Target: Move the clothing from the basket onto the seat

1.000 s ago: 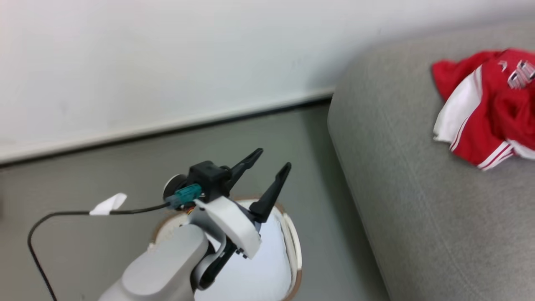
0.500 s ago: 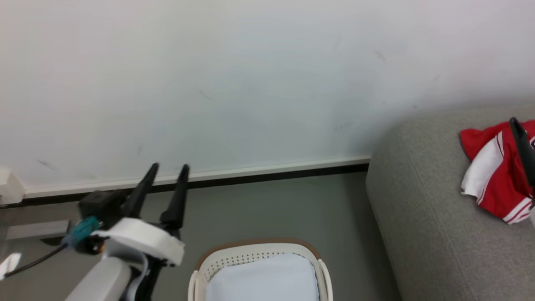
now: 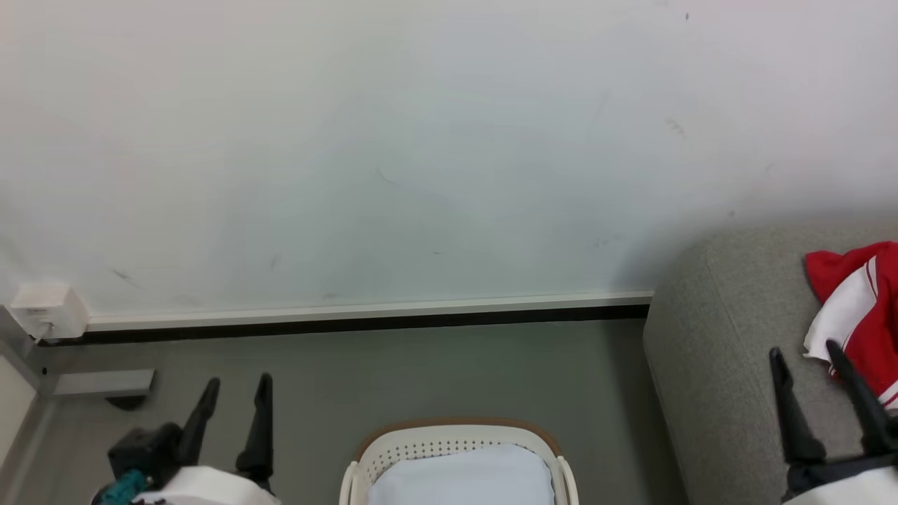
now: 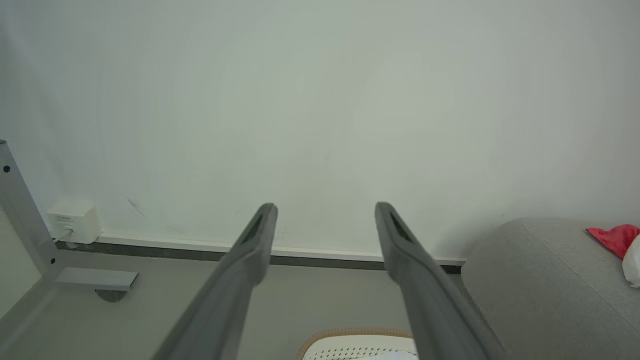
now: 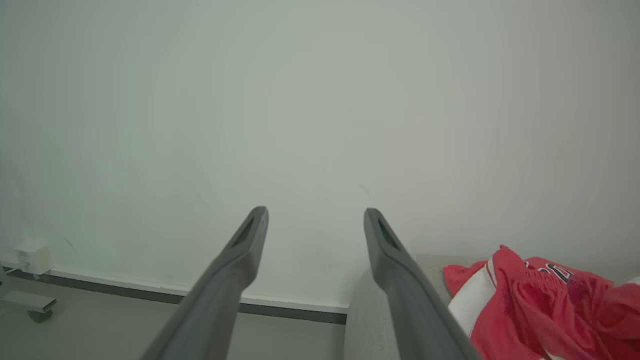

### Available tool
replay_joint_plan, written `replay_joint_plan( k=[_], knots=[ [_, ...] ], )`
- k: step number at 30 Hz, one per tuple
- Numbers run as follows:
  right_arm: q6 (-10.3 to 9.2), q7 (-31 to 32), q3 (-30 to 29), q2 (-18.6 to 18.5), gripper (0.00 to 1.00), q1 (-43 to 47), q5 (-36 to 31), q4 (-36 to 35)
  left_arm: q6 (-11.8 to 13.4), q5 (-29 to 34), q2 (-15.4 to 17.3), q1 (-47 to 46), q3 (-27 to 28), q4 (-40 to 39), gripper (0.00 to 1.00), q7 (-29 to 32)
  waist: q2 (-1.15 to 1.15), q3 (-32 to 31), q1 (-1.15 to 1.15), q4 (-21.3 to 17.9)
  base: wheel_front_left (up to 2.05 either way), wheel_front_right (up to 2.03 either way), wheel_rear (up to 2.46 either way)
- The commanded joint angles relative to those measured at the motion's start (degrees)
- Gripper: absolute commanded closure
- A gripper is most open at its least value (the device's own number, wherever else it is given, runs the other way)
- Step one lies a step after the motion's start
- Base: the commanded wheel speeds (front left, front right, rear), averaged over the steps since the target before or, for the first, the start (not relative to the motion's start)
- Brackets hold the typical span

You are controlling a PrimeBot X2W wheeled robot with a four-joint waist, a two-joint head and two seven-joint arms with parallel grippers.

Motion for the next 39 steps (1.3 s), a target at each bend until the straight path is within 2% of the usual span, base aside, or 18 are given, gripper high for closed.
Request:
replay_joint_plan(
  k=[1,6,10,18,27,28,32,39],
  knots=[
    [-0.13,-0.53,-0.14,0.84,0.0,1.0,-0.1,-0.02,-0.15,0.86,-0.21,0.73,0.5,0.22,0.0,0.0,0.0,-0.2,0.01,0.2,0.0,0.0,0.0],
    [-0.13,-1.83,0.04,4.26,0.0,3.52,-2.49,0.67,-2.16,5.3,-3.42,3.36,3.72,1.39,0.0,-0.01,0.0,-0.39,0.01,0.1,0.0,0.0,0.0],
    [-0.13,-1.82,1.35,5.63,0.0,2.65,-3.01,0.85,-3.96,7.98,-5.25,4.05,6.3,2.46,0.0,-0.01,0.0,-0.15,0.01,-0.18,0.0,0.0,0.0],
    [-0.13,-1.83,1.39,6.67,0.0,1.93,-2.98,0.9,-6.78,12.25,-8.0,3.39,10.05,3.77,0.0,-0.02,0.0,0.04,0.01,0.06,0.0,0.0,0.0],
    [-0.13,-1.84,1.64,6.47,0.0,2.05,-2.35,1.17,-8.87,15.0,-10.02,3.35,13.36,4.75,0.0,-0.01,0.0,0.01,0.01,-0.03,0.0,0.0,0.0],
    [0.0,-1.64,1.62,6.63,1.0,2.23,-2.8,1.14,-8.75,14.54,-9.98,3.52,13.25,4.7,1.0,0.02,0.0,0.01,0.01,0.0,0.0,0.0,0.0],
    [0.0,-1.26,1.92,7.18,1.0,3.76,-2.6,3.0,-8.76,14.25,-10.82,4.81,12.96,6.65,1.0,0.14,0.0,0.02,0.01,0.01,0.0,0.0,0.0],
    [0.0,0.62,0.75,7.79,1.0,3.41,4.43,3.27,-9.12,7.14,-11.23,4.24,14.13,6.46,1.0,2.46,0.0,0.2,0.01,0.14,0.0,0.0,0.0]
  ],
)
